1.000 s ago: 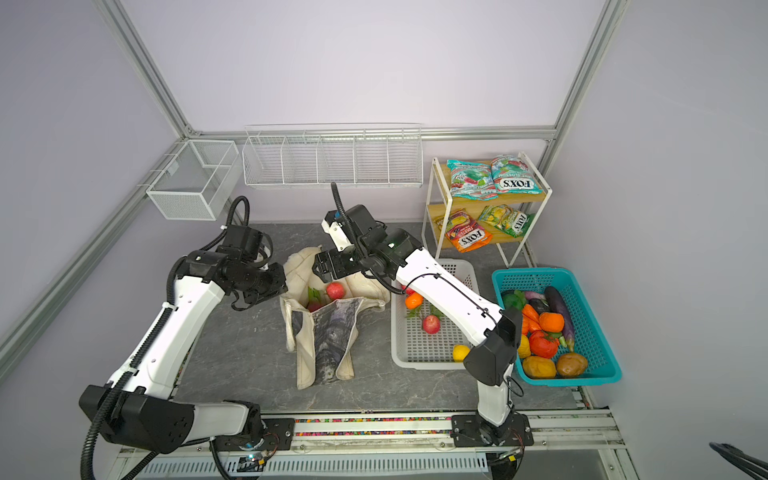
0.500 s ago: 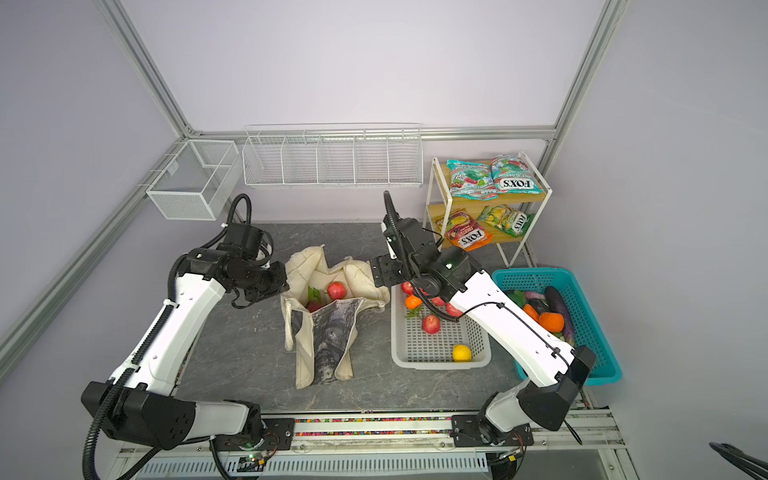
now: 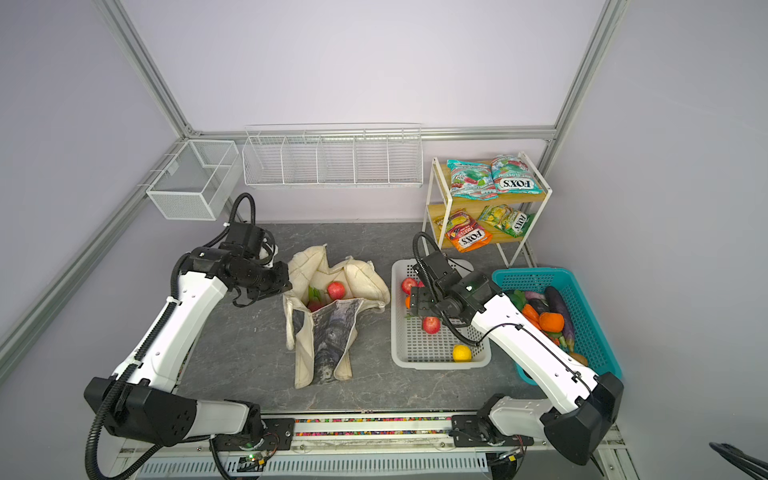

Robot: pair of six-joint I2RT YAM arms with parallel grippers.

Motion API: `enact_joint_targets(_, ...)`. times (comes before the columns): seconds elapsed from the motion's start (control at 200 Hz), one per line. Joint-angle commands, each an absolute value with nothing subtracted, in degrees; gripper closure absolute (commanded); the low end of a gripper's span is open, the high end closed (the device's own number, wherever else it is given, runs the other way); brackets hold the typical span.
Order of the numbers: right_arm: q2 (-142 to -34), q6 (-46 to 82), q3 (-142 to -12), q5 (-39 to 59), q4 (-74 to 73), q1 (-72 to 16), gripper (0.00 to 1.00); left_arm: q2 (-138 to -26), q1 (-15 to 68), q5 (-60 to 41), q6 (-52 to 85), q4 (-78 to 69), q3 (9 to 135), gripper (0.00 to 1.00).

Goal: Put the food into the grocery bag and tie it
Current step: 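Raise the right gripper out of the bag and move it over the white basket, then lower the right gripper onto another red apple and close on it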

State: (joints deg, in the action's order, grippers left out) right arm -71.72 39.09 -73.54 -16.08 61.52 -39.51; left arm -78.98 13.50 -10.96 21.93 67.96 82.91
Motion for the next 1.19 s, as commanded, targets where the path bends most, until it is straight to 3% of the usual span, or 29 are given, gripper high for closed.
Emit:
enact_joint_targets(0.0,-69.28,42.25,-70.0,-19.0,63.56,-39.38,0.07,-78.78,13.36,-7.88,19.69,68.52,82.59,1.0)
enact_joint_targets(0.345,-69.17,40.47,-64.81,-19.28,58.72,-37.8,0.05,-77.61,13.27,-1.07,20.14,70.8,81.78,1.0)
enact_joint_targets(0.77,-74.9,42.19,-64.36,-8.74,51.13,-32.92,0.03,-74.37,13.27,1.52,20.9,71.06,78.67,1.0)
enact_joint_targets(1.19,-81.85,48.8,-61.88,-12.0,48.93,-32.82,0.02,-74.62,13.27,5.71,14.5,72.67,77.53,1.0)
